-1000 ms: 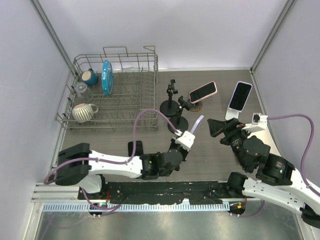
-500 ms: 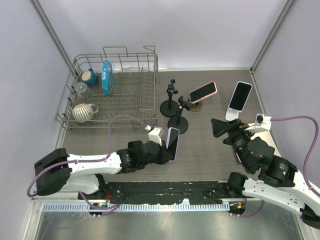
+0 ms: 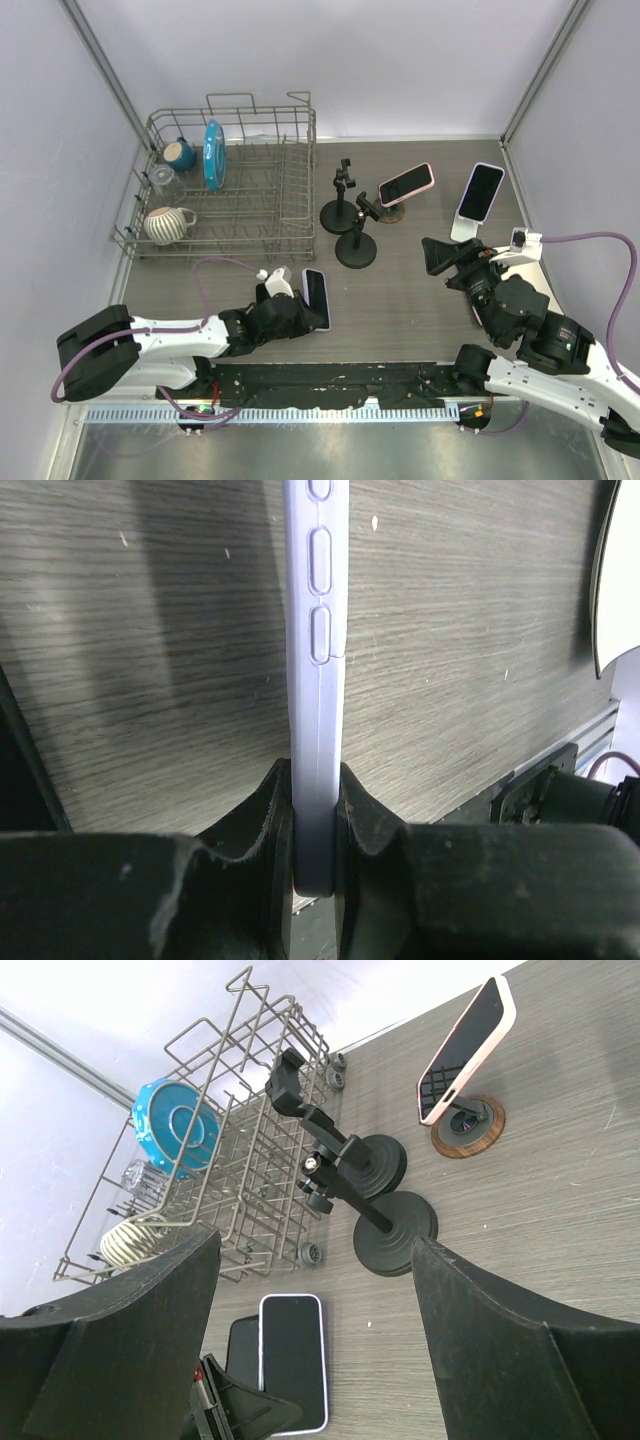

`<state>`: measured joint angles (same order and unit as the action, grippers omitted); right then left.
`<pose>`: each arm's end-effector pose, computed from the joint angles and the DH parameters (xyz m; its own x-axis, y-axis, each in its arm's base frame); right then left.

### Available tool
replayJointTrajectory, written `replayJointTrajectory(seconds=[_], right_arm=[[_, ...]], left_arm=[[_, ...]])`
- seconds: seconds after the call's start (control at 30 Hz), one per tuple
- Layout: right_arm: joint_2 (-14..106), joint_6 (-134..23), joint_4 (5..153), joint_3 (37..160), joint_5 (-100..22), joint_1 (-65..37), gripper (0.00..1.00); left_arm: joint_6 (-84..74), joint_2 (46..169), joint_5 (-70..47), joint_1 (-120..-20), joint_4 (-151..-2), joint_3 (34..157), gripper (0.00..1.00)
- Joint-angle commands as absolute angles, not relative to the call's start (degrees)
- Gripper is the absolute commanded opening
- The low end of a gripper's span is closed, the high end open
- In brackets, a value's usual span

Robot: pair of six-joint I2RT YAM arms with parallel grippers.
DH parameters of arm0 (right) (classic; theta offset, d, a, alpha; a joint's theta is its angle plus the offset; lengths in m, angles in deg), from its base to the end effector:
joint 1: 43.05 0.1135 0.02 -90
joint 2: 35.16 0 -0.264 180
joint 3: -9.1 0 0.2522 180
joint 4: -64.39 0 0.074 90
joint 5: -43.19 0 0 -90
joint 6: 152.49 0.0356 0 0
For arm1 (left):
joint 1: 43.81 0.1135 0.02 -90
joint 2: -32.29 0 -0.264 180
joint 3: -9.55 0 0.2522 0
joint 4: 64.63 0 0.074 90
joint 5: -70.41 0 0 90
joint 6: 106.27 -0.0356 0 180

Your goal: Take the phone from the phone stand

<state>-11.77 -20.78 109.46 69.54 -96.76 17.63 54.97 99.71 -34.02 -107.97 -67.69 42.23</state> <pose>0.0605 0.0520 0.3567 -0.1773 0.5586 -0.8103 -0.0963 0.8095 0.5791 0.1002 -0.1866 0.1471 -0.8300 -0.3901 -0.3987 -0.0002 0.7151 -0.6991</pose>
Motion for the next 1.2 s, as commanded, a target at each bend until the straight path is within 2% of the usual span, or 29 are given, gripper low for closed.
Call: replayJointTrajectory(seconds=[0.0,0.07,0.17,0.27,0.57,0.83,1.17], right_arm=[[-12.84,-21.19,108.12,68.57,-97.78,17.77,0.82],[-12.84,-21.1,108.12,68.3,-97.7,17.77,0.82],[-12.67,-21.1,108.21,68.3,-97.35,17.85,0.82],[-12.49,-21.1,108.12,68.3,-97.17,17.77,0.82],[-12.05,-20.48,107.95,67.33,-96.55,17.85,0.82],[-11.35,-20.57,107.95,67.42,-96.38,17.85,0.82],[-4.41,-22.68,107.95,69.27,-91.9,17.85,0.83]], left_arm=[[57.82,99.08,-36.64,-107.01,-60.99,42.56,0.11],[57.91,99.52,-36.46,-106.74,-60.99,42.47,0.18],[57.99,99.87,-36.46,-106.74,-62.39,42.73,0.36],[58.7,98.82,-36.81,-106.74,-64.06,42.12,0.49],[58.0,91.71,-39.36,-106.74,-74.86,43.43,0.75],[57.56,86.17,-39.71,-106.74,-80.67,43.52,0.81],[50.89,78.61,-42.52,-106.65,-93.84,50.11,0.96]])
